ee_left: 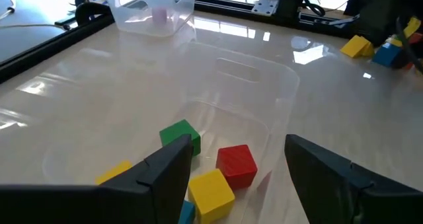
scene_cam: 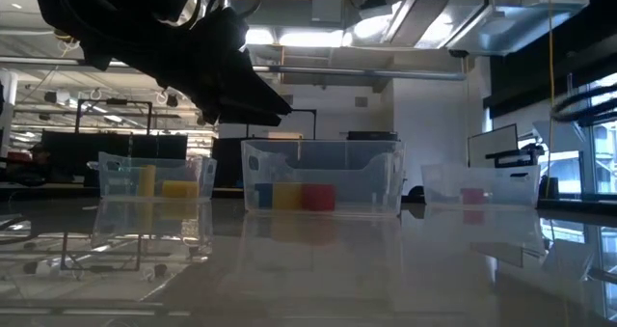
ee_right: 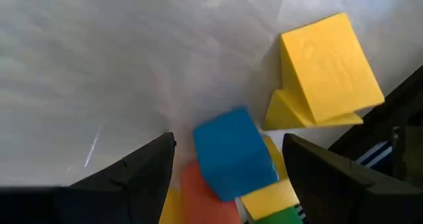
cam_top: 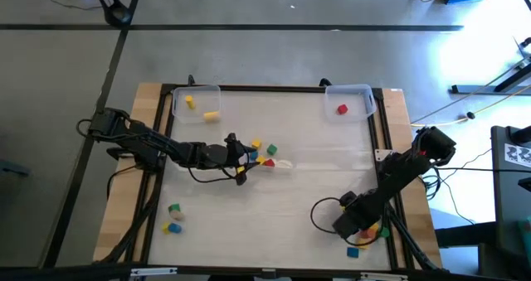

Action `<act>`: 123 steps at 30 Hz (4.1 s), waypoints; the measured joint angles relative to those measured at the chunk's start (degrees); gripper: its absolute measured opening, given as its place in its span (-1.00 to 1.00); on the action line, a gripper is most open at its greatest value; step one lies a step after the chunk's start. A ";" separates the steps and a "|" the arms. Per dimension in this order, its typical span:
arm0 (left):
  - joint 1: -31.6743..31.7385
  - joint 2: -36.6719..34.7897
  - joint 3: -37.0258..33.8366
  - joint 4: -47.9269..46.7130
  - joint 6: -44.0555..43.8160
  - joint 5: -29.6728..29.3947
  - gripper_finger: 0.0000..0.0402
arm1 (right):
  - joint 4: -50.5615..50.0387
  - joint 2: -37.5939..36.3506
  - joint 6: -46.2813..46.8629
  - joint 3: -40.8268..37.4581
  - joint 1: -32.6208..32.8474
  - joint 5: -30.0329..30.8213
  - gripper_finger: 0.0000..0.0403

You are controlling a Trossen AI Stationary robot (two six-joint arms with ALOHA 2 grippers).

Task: Sort blocks by size
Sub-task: Put the blue square block into the bottom transparent bin, then put the yellow square block into the bottom transparent bin

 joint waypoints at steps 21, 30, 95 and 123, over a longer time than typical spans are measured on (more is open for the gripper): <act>0.00 0.00 0.00 -1.38 0.02 0.00 0.14 | 2.86 1.49 -10.16 1.21 0.00 -0.17 -0.34; -1.61 -1.32 0.01 -2.92 -1.05 0.00 0.14 | 3.50 0.96 -22.20 9.67 -3.30 14.08 -0.30; -11.56 -19.28 -2.56 -18.21 0.52 -4.87 0.14 | -30.54 4.50 -32.30 32.12 -7.02 25.04 0.42; -11.56 -19.26 -2.56 -18.05 0.50 -4.83 0.14 | -9.47 -12.51 9.19 4.68 1.92 8.61 0.43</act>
